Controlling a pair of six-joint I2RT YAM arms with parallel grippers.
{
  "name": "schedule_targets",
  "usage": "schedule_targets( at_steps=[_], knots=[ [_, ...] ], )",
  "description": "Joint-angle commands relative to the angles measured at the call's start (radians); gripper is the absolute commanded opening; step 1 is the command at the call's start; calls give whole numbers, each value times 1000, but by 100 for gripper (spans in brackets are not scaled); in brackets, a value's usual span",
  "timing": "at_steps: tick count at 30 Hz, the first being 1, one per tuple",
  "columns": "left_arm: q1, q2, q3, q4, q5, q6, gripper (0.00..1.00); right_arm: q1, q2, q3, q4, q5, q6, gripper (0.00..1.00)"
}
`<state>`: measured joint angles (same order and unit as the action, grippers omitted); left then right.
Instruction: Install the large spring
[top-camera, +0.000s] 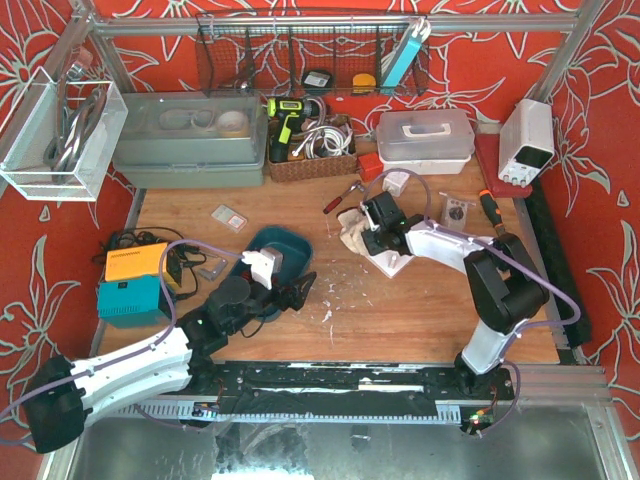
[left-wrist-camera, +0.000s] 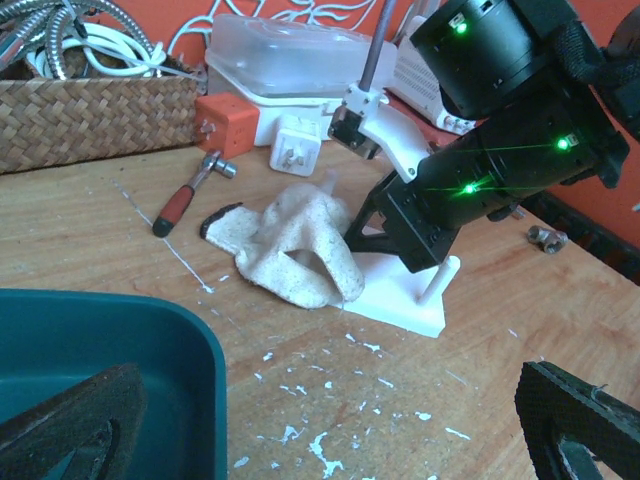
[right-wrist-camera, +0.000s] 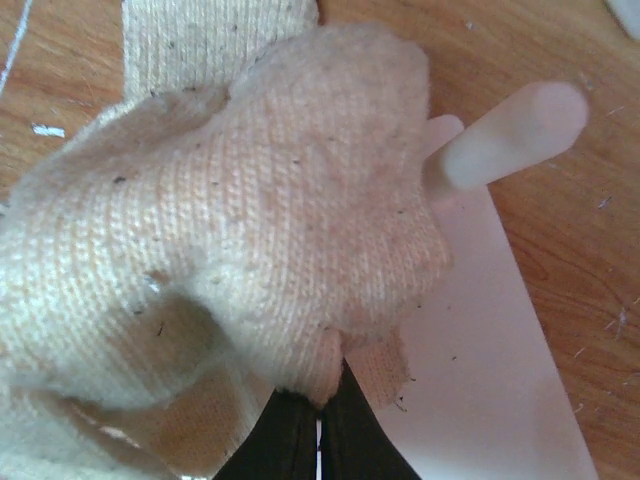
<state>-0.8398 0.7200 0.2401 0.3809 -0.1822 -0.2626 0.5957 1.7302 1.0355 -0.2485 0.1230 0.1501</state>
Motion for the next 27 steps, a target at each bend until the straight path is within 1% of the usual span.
schedule_targets(
  at_steps=[1, 12, 15, 19, 21, 24, 27],
  knots=[
    [-8, -6, -10, 13, -14, -3, 100, 2, -58, -2, -5, 13, -3, 0],
    [-8, -14, -15, 15, -15, 1, 100, 1, -232, 34, -49, -26, 44, 0],
    [-8, -12, -15, 16, -19, 2, 100, 1, -292, 34, -34, -34, 60, 0],
    [-8, -6, -12, 15, -20, 2, 100, -5, -371, 53, -41, 4, 70, 0],
    [-7, -3, -9, 13, -19, 1, 100, -14, -403, 57, -42, 52, 75, 0],
    [-8, -1, -8, 11, -19, -1, 100, -55, -445, 31, -2, 108, 89, 0],
    [-8, -2, -9, 12, -19, -2, 100, -134, -470, 10, 32, 79, 135, 0]
  ],
)
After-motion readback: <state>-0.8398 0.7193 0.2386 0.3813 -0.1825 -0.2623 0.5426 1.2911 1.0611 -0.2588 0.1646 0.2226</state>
